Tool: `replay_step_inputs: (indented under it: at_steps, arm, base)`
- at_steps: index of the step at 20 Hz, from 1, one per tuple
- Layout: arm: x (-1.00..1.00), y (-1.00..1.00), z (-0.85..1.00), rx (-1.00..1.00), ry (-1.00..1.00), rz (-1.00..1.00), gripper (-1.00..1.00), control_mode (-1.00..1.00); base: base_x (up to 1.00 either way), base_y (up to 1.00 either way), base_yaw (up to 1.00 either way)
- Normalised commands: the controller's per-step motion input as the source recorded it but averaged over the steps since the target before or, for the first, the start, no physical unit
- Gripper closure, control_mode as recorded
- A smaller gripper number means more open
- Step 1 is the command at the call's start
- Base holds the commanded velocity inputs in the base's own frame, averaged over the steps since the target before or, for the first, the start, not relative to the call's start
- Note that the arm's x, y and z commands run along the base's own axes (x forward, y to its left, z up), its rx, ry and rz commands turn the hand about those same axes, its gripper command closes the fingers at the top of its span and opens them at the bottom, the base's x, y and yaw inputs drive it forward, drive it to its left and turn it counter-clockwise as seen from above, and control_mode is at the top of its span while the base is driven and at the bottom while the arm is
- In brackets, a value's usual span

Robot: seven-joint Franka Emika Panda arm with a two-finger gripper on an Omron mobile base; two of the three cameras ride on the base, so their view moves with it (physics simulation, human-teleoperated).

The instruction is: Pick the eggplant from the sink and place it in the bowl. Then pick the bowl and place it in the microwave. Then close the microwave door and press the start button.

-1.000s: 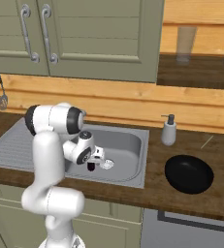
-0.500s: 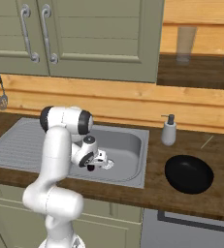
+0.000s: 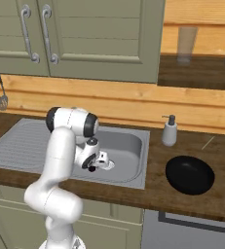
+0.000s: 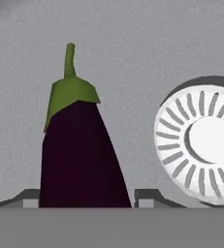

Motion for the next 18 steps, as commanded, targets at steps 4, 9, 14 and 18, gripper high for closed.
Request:
replay_step_inputs:
  at_steps: [4,9,14,18]
  arm:
    - [-0.04,-0.32,0.27,0.0,0.0,0.0,1.0,-1.0]
    - [-0.1,-0.66,0.91,-0.01,0.0,0.0,1.0,-1.0]
    - [-0.17,-0.83,1.0,-0.02,0.0,-0.03,1.0,-1.0]
    - [-0.17,-0.89,0.99,0.0,0.0,-0.06,1.0,-1.0]
  base:
    - [0.0,0.0,0.0]
    - [0.0,0.0,0.0]
    - [0.0,0.0,0.0]
    - [0.0,0.0,0.0]
